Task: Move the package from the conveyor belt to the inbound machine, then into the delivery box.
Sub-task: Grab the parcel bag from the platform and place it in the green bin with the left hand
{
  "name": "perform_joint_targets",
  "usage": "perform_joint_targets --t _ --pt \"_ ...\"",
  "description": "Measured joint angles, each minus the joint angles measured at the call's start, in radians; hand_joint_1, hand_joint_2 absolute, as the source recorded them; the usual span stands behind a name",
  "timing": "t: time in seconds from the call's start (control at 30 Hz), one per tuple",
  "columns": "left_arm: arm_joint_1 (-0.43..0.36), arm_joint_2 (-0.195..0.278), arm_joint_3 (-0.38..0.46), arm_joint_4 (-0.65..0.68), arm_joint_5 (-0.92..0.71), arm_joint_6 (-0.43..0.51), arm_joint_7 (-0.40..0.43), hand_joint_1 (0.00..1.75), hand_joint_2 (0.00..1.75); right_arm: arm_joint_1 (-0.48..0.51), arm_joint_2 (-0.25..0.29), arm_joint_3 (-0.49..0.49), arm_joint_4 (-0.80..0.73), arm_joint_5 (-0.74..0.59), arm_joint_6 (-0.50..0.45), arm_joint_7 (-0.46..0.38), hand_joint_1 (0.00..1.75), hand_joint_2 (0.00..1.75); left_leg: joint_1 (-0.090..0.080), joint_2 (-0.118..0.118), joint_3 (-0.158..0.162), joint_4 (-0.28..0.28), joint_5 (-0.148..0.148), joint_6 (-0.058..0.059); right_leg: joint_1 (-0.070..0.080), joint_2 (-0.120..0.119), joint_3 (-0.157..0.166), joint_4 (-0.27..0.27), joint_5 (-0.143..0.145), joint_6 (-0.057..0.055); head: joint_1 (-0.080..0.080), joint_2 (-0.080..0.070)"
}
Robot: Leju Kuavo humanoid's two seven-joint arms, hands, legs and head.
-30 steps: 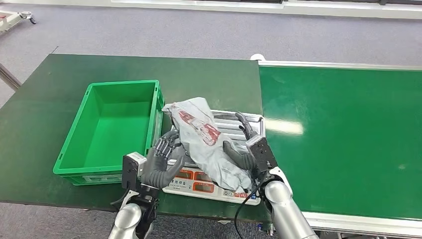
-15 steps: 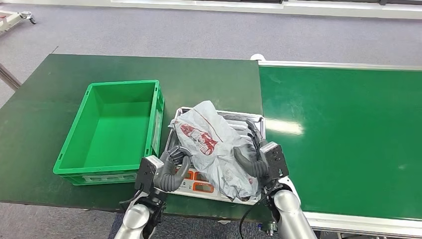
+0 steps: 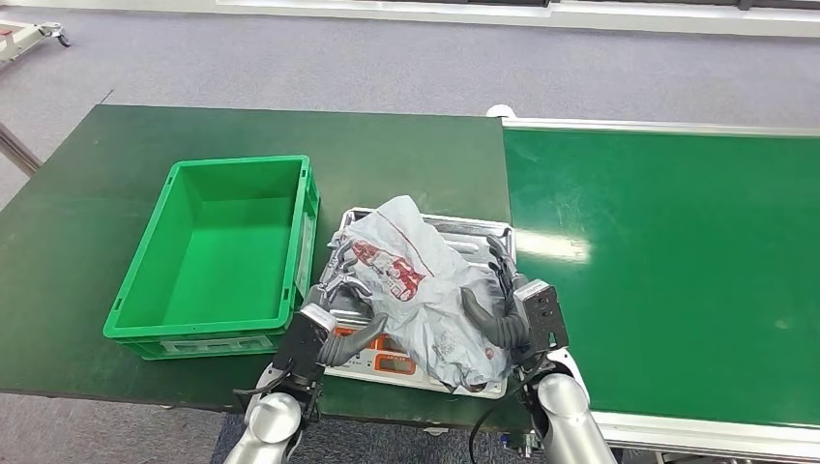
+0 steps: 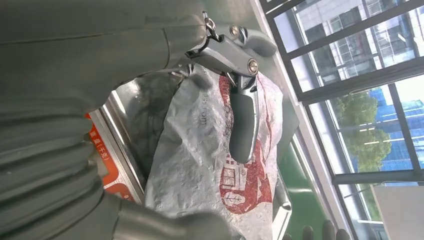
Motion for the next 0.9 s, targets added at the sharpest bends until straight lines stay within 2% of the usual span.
perform_joint_targets --t 0.27,0.4,0.53,0.77,0.83,0.9 --pt "0.001 0.0 -0.001 -0.106 -0.099 0.131 -0.137 0.0 1.75 0.001 -0.001 -0.008 0.0 -0.054 0.036 -0.015 0.0 1.75 0.0 0.0 0.0 0.0 0.0 0.0 0.0 0.0 0.0 0.0 0.0 0.0 0.0 0.0" --pt "-0.018 0.017 -0.02 -0.163 -0.208 0.16 -0.131 0.0 1.75 0.001 -0.003 -0.032 -0.005 -0.171 0.109 -0.037 0.0 1.75 0.0 0.0 0.0 0.0 0.0 0.0 0.0 0.0 0.0 0.0 0.0 0.0 0.0 0.0" --pt "-0.084 0.066 -0.084 -0.156 -0.365 0.089 -0.095 0.0 1.75 0.0 -0.008 -0.047 -0.021 -0.221 0.161 -0.031 0.0 1.75 0.0 0.0 0.0 0.0 0.0 0.0 0.0 0.0 0.0 0.0 0.001 0.0 0.0 0.0" --pt "-0.158 0.118 -0.158 -0.102 -0.42 0.044 -0.097 0.0 1.75 0.0 -0.018 -0.052 -0.031 -0.234 0.178 -0.028 0.0 1.75 0.0 0.001 0.001 0.0 0.001 0.0 0.0 0.001 -0.001 0.0 0.001 -0.001 0.0 0.0" --pt "-0.205 0.136 -0.194 -0.054 -0.469 -0.019 -0.117 0.0 1.75 0.0 -0.021 -0.052 -0.039 -0.237 0.178 -0.029 0.0 1.75 0.0 0.0 0.0 0.0 0.001 0.0 0.0 0.0 -0.001 0.0 0.001 -0.001 0.0 0.0" --pt "-0.284 0.157 -0.258 0.043 -0.528 -0.085 -0.161 0.0 1.75 0.003 -0.023 -0.052 -0.056 -0.244 0.178 -0.027 0.0 1.75 0.0 -0.001 0.0 0.0 0.002 -0.001 0.0 -0.001 -0.001 0.0 0.002 -0.001 0.0 0.0"
